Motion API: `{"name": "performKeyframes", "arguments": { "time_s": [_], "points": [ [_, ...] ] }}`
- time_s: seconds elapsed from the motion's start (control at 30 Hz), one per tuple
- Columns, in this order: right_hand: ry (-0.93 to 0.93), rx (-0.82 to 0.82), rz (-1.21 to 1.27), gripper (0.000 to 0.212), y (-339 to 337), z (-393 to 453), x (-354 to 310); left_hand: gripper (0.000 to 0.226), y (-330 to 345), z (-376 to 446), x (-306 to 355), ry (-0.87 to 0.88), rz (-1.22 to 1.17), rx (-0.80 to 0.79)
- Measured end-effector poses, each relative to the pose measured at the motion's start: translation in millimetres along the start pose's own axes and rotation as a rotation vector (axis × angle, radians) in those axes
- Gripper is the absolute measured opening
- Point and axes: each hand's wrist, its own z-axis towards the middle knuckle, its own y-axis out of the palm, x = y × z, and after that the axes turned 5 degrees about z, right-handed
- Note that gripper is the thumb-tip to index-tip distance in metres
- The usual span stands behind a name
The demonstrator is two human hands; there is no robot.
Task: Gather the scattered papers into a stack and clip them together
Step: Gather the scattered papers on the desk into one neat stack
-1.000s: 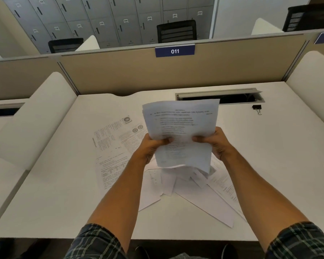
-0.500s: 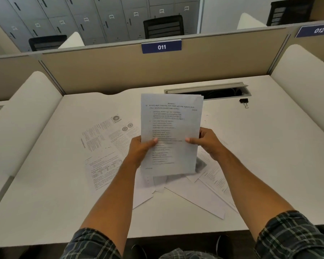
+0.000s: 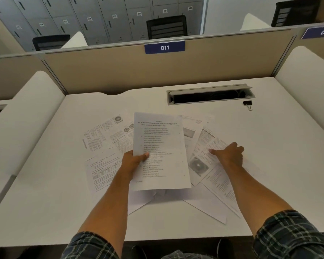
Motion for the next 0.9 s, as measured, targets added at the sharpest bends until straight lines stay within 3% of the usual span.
{"name": "performKeyframes", "arguments": {
  "time_s": [0.27, 0.43, 0.6, 0.67, 0.8, 0.9],
  "points": [
    [0.03, -0.017, -0.065, 0.122, -12, 25, -5, 0.043, -6, 2, -5, 0.037, 0.016, -0.098],
    [0.012, 0.001, -0.039, 0.102, -19, 32, -3, 0.043, -7, 1, -7, 0.028, -0.002, -0.096],
    [-0.014, -0.052, 0.0, 0.097, -23, 34, -7, 0.043, -3, 1, -4, 0.023, -0.014, -0.098],
    [-0.027, -0.063, 0.087, 0.081, -22, 34, -5, 0.042, -1, 1, -4, 0.018, -0.023, -0.1],
    [-0.065, 0.048, 0.34, 0.021, -14, 26, 2, 0.043, 0, 3, -4, 0.0, 0.0, -0.088],
    [-0.053, 0.179, 0.488, 0.027, -17, 27, -1, 0.041, -2, 4, -3, 0.009, 0.007, -0.092]
  ]
}}
